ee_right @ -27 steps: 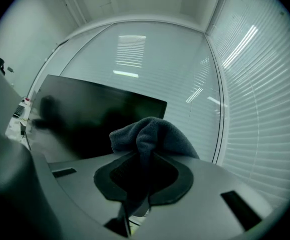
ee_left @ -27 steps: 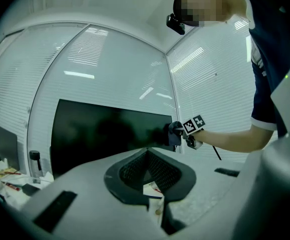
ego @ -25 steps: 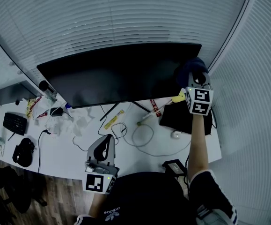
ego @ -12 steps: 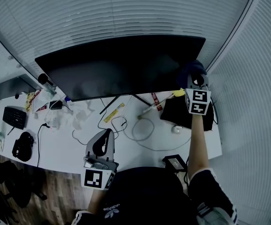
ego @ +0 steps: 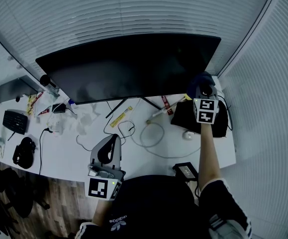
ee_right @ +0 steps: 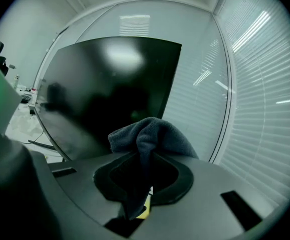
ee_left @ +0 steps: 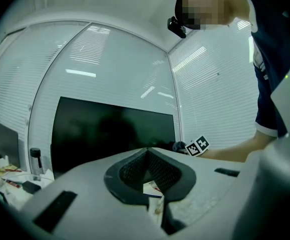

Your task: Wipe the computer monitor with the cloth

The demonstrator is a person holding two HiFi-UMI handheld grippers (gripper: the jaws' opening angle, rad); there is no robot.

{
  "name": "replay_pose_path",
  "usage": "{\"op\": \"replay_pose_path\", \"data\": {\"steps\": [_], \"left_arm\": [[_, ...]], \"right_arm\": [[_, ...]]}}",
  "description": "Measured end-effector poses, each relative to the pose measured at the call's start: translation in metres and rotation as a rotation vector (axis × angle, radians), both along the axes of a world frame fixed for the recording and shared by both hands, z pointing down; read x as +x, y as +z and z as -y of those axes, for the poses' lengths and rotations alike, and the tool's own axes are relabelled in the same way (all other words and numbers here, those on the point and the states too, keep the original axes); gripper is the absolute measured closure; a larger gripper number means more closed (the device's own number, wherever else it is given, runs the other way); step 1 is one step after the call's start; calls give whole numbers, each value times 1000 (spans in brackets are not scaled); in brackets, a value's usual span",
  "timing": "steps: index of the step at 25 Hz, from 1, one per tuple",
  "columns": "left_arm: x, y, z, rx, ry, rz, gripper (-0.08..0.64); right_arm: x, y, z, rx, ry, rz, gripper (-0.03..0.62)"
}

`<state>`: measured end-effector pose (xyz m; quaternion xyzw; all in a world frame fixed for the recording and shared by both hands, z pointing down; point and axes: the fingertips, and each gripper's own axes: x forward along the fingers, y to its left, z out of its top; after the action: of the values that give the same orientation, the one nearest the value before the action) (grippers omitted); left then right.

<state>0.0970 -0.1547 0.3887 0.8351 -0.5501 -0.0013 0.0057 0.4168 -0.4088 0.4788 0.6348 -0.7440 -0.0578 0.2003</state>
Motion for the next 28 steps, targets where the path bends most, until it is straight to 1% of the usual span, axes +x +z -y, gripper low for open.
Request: {"op": "replay_pose_path", "data": {"steps": [6,17,19,24,28], "left_arm": [[2,1,0,-1,1,2,555],[4,2,0,1,-3,-1,555],[3,1,1,0,-6,0,555],[2,5,-1,-14,-17,1,555],[0,6,-3,-10,-9,-1,555]], "right_arm": [[2,31,-1,-55,0,-5,546],[8,88,-4,-217,36,-34,545],[10,91,-4,-226,48,-35,545],[9,90,-1,-213,74,-21,545],[7,89,-4,-204,104,16,546]]}}
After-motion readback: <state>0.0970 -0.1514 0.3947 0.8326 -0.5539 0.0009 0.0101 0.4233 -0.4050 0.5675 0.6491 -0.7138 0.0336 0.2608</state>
